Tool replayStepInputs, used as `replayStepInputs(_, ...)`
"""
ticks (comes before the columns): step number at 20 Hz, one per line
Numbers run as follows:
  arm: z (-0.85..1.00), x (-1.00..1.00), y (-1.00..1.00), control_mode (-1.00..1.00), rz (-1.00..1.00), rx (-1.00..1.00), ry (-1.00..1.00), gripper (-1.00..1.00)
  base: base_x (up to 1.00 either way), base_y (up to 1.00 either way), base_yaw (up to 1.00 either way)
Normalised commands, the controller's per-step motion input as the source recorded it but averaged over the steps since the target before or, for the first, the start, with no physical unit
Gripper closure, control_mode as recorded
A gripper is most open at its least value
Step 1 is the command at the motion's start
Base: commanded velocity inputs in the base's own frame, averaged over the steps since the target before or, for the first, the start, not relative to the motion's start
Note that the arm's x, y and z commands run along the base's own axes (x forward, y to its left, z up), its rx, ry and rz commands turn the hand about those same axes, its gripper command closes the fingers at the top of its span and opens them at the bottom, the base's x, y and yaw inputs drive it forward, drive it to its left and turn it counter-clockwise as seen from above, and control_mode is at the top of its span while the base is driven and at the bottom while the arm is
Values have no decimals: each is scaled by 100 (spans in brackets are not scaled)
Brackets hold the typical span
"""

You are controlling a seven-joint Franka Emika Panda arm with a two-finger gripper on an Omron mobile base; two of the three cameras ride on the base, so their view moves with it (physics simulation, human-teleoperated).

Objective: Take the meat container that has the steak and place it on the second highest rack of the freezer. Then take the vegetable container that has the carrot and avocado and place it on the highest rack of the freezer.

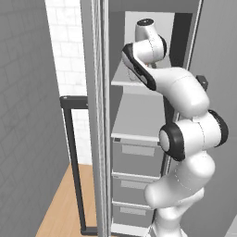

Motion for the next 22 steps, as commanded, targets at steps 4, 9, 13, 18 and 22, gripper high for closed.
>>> replayStepInputs(4, 0, -92, 24, -100, 0, -15, -32, -100, 0, 0, 0)
replayStepInputs(9, 0, -100, 18, -100, 0, -12, -27, -100, 0, 0, 0)
replayStepInputs(13, 0, -100, 5, -100, -3, -6, -10, -100, 0, 0, 0)
replayStepInputs(18, 18, -100, -6, -100, 2, 7, -3, -100, 0, 0, 0)
replayStepInputs(22, 41, -100, 0, -100, 6, 2, 0, -100, 0, 0, 0)
